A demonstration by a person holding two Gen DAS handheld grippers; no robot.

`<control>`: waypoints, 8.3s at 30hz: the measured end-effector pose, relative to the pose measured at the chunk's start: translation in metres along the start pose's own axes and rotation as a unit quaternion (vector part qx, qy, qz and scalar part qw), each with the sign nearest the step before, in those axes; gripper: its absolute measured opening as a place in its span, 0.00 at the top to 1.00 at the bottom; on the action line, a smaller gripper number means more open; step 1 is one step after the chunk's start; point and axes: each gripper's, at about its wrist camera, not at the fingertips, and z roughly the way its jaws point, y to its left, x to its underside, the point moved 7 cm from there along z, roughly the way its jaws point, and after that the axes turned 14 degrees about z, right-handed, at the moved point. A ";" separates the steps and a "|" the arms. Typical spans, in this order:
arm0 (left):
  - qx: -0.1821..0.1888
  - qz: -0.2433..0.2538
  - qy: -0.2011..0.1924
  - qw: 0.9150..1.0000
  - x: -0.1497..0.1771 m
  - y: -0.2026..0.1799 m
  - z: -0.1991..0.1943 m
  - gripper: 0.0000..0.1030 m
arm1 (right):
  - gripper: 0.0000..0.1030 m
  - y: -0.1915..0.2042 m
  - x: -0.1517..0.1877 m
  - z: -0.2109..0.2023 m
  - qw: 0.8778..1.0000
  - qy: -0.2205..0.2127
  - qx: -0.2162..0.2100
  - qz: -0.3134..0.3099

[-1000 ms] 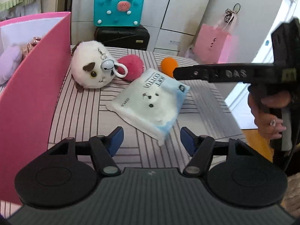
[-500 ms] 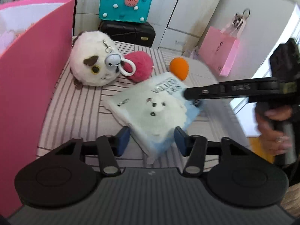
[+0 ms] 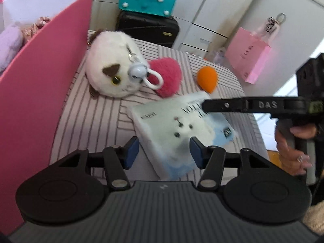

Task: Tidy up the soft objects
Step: 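Close both grippers on the white Soft Cotton tissue pack, then lift the tissue pack with both grippers and carry it over the box, then open both grippers to drop the tissue pack into the box, then move left gripper toward the pink pompom while right gripper approaches the orange sponge, then close left gripper on the pink pompom while right gripper closes on the orange sponge, then lift the pompom with left gripper while right gripper carries the sponge over the box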

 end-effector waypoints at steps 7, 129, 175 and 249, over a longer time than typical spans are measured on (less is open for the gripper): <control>-0.061 0.009 -0.017 0.998 -0.012 0.004 0.013 0.42 | 0.55 -0.002 0.002 0.000 1.000 -0.012 -0.006 0.007; -0.051 0.160 0.033 0.985 0.009 0.137 -0.226 0.60 | 0.66 0.301 0.100 -0.038 0.945 0.041 -0.045 -0.321; -0.046 0.238 -0.129 0.962 -0.049 -0.063 -0.127 0.30 | 0.28 0.091 0.044 -0.133 0.965 -0.177 0.077 -0.179; -0.138 0.179 -0.053 0.973 -0.074 -0.047 0.040 0.67 | 0.59 -0.002 0.026 -0.051 0.984 -0.149 0.076 -0.061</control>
